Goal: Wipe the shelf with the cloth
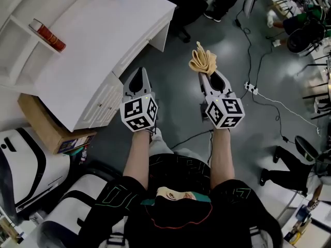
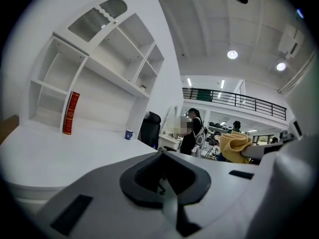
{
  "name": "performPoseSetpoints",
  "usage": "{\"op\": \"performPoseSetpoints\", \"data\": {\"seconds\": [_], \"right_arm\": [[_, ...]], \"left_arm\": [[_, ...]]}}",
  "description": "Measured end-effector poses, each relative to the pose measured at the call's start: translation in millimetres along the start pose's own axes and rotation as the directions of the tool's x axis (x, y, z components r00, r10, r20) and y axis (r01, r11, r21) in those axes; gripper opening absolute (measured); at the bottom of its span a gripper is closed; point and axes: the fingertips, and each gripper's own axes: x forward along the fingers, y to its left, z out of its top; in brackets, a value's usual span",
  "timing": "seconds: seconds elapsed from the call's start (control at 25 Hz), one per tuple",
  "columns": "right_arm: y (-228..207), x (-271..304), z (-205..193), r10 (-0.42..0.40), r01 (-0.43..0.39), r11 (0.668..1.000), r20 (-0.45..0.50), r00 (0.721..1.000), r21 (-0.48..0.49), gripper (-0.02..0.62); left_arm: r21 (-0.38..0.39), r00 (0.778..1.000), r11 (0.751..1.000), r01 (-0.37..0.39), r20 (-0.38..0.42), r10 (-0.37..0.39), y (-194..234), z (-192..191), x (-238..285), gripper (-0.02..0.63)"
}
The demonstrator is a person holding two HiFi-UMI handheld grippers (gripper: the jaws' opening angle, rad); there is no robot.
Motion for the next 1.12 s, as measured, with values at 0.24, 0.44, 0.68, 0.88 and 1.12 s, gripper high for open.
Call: {"op": "performPoseSetpoints", "data": {"seconds": [0.24, 0.44, 0.68, 0.88, 1.12], "right_arm": [[6, 37, 34, 0.008, -0.008, 1.000, 0.038, 0.999, -0.025, 0.109], [35, 75, 52, 0.086, -0.082, 0.994, 0.057, 0.995, -0.070, 0.109], [56, 126, 84, 0.181, -0.172, 0.980, 0.096, 0.979, -0.097, 0.109], [99, 190, 88, 0.334, -0.326, 0.940, 0.081, 0.939, -0.104, 0.109], [145, 278, 91, 0.495, -0.492, 0.868, 0.055, 0.867, -0.071, 0.109]], "left_arm": [[0.001, 0.998, 1.000, -0.011, 0.068, 0.011, 24, 39, 18, 0.000], [-0.005, 0.992, 0.999, -0.046, 0.115, 0.047, 52, 59, 25, 0.000], [0.003, 0.976, 0.992, -0.127, 0.179, 0.124, 87, 86, 30, 0.000], [-0.020, 0.937, 0.962, -0.272, 0.223, 0.269, 141, 104, 28, 0.000], [-0.035, 0.877, 0.911, -0.411, 0.256, 0.406, 198, 132, 50, 0.000]]}}
